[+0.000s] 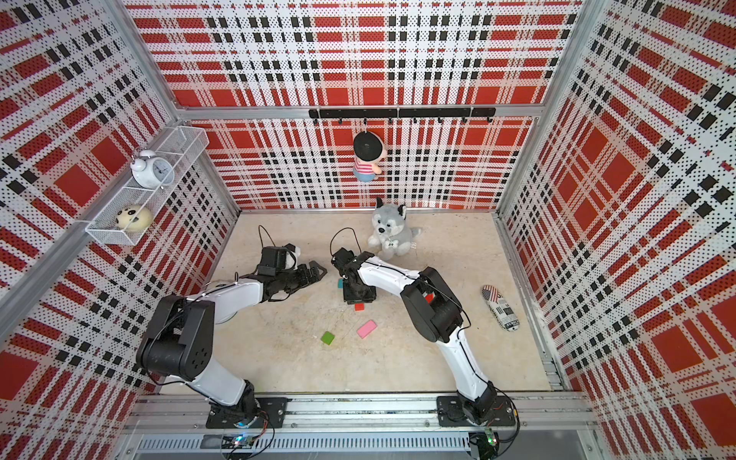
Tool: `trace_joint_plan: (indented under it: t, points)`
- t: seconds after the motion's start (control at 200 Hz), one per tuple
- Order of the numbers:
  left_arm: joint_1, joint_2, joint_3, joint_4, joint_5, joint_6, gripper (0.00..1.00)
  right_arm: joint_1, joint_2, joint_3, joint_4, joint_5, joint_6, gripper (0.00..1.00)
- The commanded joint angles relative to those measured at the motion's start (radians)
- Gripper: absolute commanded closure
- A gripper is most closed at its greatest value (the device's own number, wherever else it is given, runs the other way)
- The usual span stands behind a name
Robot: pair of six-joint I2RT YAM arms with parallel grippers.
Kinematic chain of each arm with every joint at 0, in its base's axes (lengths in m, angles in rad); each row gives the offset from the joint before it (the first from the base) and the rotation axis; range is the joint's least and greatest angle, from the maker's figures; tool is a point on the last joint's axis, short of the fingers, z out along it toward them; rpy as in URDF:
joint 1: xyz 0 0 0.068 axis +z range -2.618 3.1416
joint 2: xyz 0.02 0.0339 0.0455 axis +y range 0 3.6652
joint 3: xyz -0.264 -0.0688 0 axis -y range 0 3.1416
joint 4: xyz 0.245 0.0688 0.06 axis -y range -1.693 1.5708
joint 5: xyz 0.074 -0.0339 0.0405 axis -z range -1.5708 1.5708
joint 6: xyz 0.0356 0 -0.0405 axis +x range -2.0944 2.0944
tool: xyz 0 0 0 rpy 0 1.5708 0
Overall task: Assemble the number 7 with building blocks
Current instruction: Assemble the building block at the center of the board.
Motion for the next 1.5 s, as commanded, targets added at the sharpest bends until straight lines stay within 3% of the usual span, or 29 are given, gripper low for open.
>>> trace_joint_plan:
  t: [0.0,0.225,1.493]
  points:
    - [0.006,-0.012,-0.012,0.019,-0.003,0.001,0.02,0.005,0.023,0.029,-0.028,0.021,-0.006,0.62]
    - [0.01,-0.015,-0.019,0.024,-0.002,0.001,0.02,0.004,0.014,0.033,-0.011,0.029,0.03,0.68]
    - [0.006,0.026,-0.006,0.047,0.036,-0.006,0.02,-0.056,0.069,0.024,0.019,-0.019,0.06,0.68]
